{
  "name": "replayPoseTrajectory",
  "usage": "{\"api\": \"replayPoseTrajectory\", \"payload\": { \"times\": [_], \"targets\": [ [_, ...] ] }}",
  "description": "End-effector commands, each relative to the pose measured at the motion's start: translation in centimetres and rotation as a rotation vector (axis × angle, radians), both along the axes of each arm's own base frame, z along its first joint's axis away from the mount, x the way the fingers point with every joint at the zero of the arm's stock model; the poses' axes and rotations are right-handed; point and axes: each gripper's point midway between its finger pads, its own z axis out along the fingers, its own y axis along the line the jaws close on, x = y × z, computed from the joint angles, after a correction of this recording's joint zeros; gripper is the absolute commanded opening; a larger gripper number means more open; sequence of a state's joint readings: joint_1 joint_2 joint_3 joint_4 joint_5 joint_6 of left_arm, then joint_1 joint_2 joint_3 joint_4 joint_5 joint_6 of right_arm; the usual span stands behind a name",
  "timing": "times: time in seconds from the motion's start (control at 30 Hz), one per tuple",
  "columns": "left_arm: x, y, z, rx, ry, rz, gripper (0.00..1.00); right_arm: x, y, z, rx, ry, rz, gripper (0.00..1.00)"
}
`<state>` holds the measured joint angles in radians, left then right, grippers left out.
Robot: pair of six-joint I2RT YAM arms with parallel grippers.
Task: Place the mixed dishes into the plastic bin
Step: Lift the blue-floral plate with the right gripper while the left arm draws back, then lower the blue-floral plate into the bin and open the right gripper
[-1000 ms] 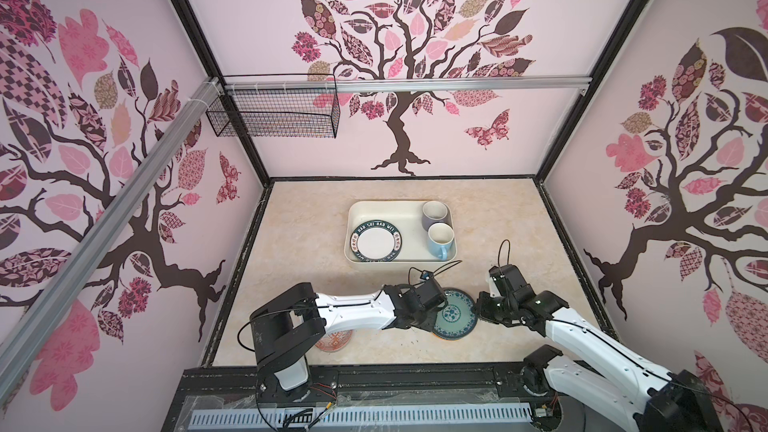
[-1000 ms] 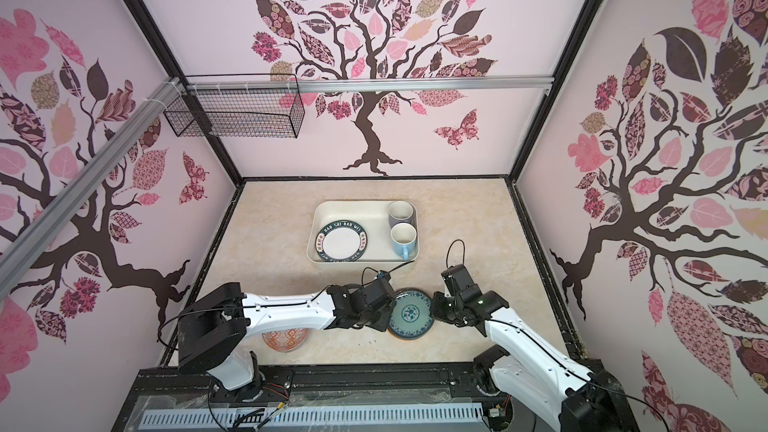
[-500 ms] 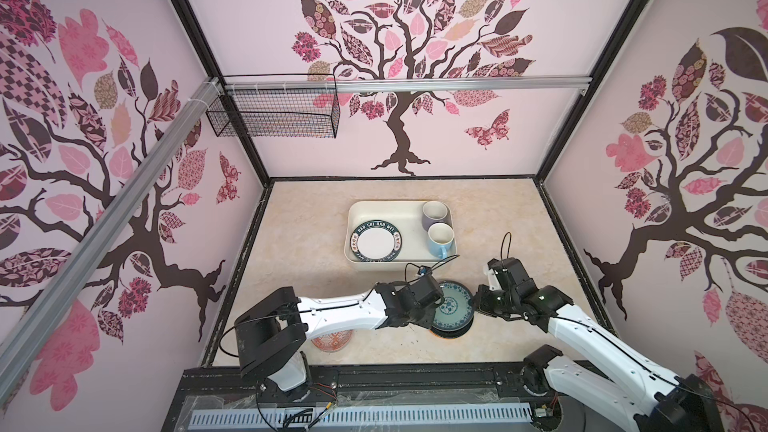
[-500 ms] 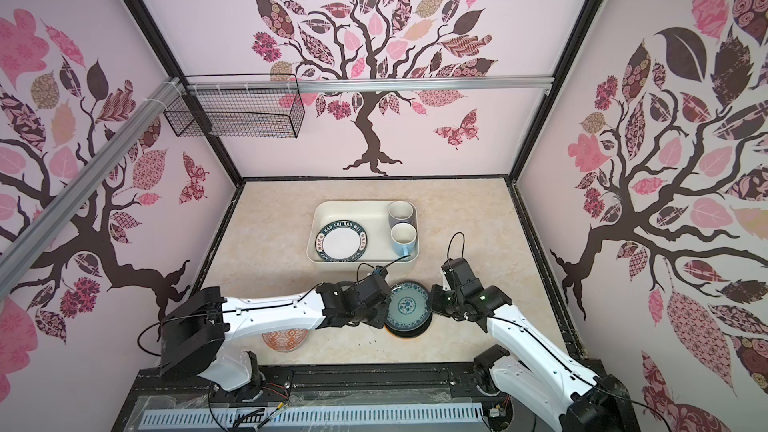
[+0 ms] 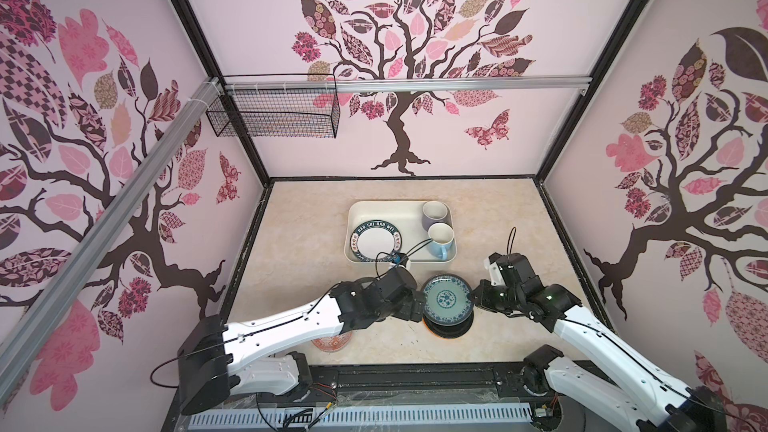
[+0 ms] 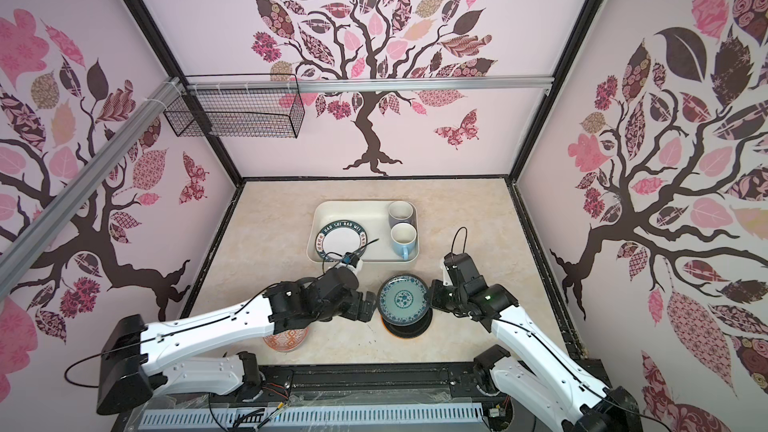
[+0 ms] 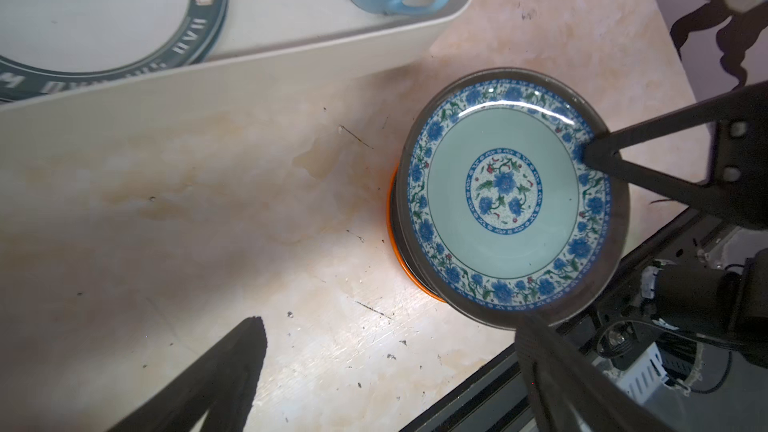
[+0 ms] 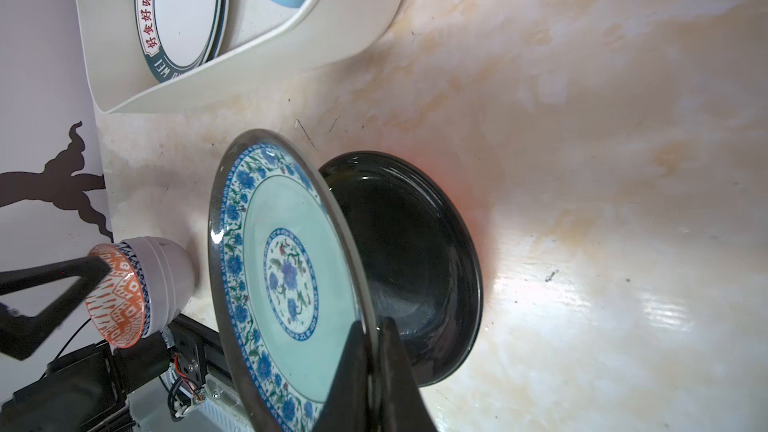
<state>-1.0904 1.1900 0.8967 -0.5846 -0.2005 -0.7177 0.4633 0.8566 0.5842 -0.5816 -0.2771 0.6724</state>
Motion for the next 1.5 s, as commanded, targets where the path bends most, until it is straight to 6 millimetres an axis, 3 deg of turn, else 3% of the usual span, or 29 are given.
{"api": "replayPoseTrajectory", "payload": {
  "times": [0.0,0.27,0.47,0.77,0.93,1.17,1.47],
  "targets": [
    [0.2,4.2,-0.3,0.059,-0.02,0.073,0.98,0.6,1.1,2.8,0.055,-0.047,0.025,0.0],
    [0.5,10.1,1.7,0.03,-0.061,0.188,0.98,3.0,2.3,6.4,0.073,-0.112,0.045,0.0],
    [0.6,11.8,1.6,0.022,-0.045,0.224,0.98,5.8,4.2,8.2,0.081,-0.146,0.075,0.0],
    [1.1,13.1,2.5,0.019,-0.058,0.252,0.98,10.8,10.5,8.9,0.034,-0.177,0.188,0.0],
    [1.6,14.4,2.2,0.003,-0.026,0.284,0.98,14.6,13.2,8.1,-0.001,-0.179,0.223,0.0],
    [3.1,15.4,2.0,-0.034,0.019,0.322,0.98,19.6,16.5,5.2,-0.07,-0.159,0.266,0.0],
    [4.8,16.0,1.0,-0.085,0.082,0.349,0.98,23.5,19.5,0.4,-0.132,-0.117,0.322,0.0]
  ]
}}
